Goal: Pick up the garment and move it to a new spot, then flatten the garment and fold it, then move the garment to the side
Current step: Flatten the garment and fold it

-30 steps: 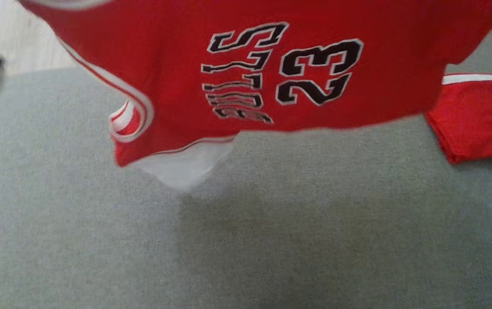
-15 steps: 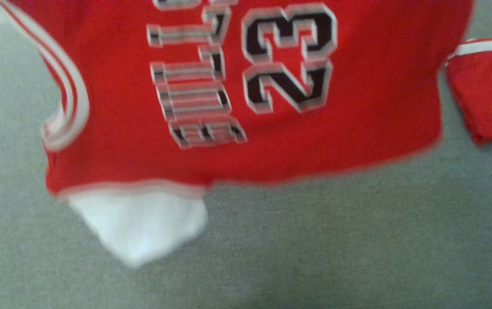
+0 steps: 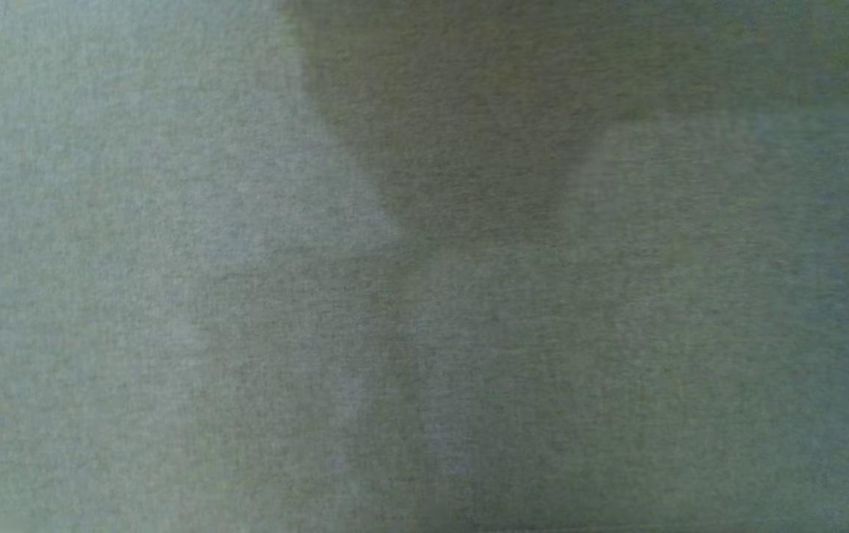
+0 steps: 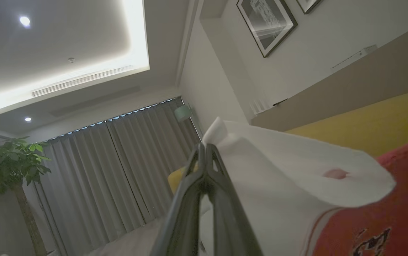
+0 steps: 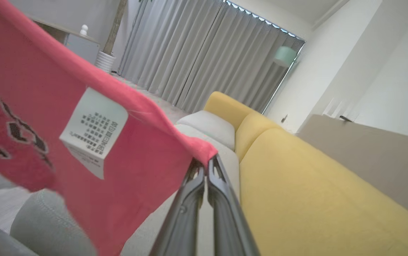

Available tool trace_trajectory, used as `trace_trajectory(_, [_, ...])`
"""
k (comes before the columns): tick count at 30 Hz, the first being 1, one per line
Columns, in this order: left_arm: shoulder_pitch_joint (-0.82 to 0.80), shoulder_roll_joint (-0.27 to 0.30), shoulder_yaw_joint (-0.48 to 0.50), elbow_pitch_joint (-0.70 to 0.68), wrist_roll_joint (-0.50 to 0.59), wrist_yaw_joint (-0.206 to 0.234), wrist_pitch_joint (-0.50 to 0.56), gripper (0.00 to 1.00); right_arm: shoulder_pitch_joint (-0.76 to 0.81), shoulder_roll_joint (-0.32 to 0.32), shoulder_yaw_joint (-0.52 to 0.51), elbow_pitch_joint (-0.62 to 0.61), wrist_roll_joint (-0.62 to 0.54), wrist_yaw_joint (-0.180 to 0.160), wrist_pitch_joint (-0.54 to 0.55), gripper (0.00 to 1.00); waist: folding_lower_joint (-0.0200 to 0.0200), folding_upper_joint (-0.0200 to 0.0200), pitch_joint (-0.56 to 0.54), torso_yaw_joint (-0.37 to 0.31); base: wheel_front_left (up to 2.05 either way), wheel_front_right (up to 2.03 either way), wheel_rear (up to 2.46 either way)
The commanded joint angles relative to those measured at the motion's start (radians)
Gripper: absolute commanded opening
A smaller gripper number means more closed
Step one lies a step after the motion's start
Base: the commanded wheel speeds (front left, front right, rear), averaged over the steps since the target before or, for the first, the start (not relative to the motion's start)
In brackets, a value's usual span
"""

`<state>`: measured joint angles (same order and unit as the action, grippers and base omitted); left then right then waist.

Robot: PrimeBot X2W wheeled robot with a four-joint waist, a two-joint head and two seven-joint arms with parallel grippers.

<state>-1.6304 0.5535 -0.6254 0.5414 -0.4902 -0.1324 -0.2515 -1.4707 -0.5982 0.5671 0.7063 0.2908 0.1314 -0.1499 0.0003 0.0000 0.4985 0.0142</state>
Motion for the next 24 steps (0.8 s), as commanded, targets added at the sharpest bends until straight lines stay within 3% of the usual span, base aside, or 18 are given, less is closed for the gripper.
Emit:
trace_trajectory(1, [-0.004,0.045,0.013,-0.017,-0.026,0.002,-0.007,0.00,0.010,0.012,0.000,0.006,-0.008,-0.001,-0.013,0.00,-0.0003,0.0000,0.031,0.024,0.00,0.00,0.00])
trace_trajectory(8, [0.260,0.098,-0.008,-0.194,-0.061,0.002,-0.010,0.00,0.132,0.011,0.064,0.084,-0.011,-0.001,-0.049,0.00,-0.0003,0.0000,0.042,0.046,0.00,0.00,0.00])
trace_trajectory(15, [0.618,0.146,0.035,-0.377,-0.018,0.003,-0.010,0.00,0.322,-0.054,0.081,0.051,0.014,-0.001,-0.089,0.00,-0.0003,0.0000,-0.035,0.046,0.00,0.00,0.00])
trace_trajectory(19, [0.955,0.180,0.075,-0.506,0.029,0.047,-0.010,0.00,0.559,-0.130,0.061,-0.054,0.032,-0.001,-0.102,0.00,-0.0003,0.0000,-0.110,0.035,0.00,0.00,0.00])
trace_trajectory(24, [1.246,0.190,0.100,-0.591,0.061,0.111,-0.010,0.00,0.823,-0.167,-0.013,-0.188,0.038,-0.001,-0.104,0.00,-0.0003,0.0000,-0.168,0.008,0.00,0.00,0.00])
